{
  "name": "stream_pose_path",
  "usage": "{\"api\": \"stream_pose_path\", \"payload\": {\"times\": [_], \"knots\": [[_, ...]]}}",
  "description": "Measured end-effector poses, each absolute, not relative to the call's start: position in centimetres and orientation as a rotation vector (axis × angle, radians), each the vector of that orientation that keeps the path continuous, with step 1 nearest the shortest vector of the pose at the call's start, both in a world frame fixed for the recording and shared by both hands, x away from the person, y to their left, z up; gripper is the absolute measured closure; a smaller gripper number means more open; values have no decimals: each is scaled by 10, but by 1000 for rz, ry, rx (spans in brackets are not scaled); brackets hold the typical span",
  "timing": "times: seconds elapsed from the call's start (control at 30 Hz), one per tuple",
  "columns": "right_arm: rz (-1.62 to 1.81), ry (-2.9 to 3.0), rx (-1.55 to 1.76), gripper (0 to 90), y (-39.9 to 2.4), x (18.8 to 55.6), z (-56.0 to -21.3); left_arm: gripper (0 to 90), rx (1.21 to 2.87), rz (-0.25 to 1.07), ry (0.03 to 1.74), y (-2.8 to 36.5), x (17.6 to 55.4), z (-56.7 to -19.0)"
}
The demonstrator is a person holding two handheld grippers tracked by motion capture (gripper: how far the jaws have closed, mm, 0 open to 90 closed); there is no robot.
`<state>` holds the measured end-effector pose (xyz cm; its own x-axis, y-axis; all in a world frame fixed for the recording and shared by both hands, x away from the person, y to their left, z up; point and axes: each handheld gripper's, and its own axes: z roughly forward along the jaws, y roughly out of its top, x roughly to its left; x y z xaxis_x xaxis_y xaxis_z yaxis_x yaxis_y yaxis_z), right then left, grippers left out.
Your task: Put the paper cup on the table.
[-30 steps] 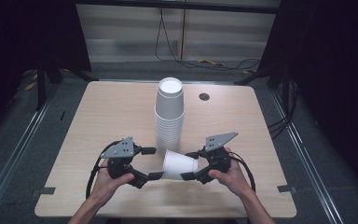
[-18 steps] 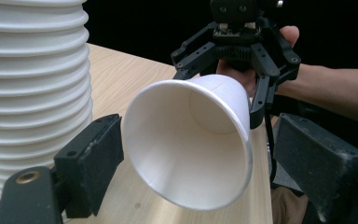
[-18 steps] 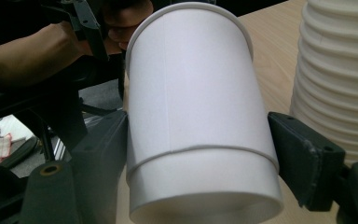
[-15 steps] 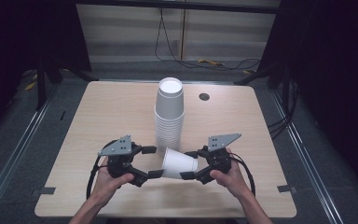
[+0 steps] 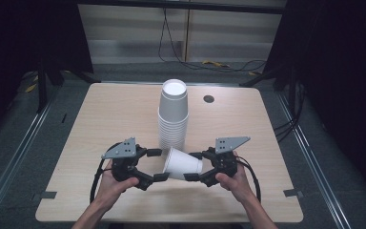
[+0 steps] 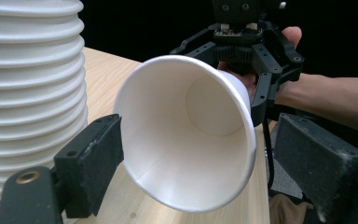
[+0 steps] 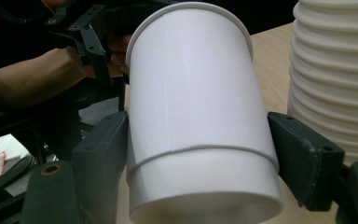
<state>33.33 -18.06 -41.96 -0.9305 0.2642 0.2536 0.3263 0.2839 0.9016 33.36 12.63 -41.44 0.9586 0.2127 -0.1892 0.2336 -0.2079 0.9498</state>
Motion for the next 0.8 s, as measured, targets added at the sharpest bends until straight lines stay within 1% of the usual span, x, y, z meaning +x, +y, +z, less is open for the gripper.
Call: {"api": "stream_pose_path", "payload": {"times": [0.3, 0.33, 0.4, 0.6, 0.73, 0.8], "knots": [[-1774, -2456, -565, 238, -182, 333, -418, 155, 1793, -41, 339, 123, 335, -417], [-1776, -2454, -561, 239, -182, 333, -418, 155, 1800, -23, 354, 123, 335, -417], [-1779, -2452, -557, 239, -182, 333, -418, 155, 1799, -29, 377, 121, 337, -418], [-1781, -2455, -548, 240, -181, 333, -417, 151, 1816, -47, 367, 119, 339, -421], [-1783, -2455, -540, 239, -181, 332, -415, 88, 1824, -49, 362, 118, 341, -422], [-1787, -2458, -539, 240, -181, 332, -415, 82, 1828, -50, 364, 117, 341, -423]]}}
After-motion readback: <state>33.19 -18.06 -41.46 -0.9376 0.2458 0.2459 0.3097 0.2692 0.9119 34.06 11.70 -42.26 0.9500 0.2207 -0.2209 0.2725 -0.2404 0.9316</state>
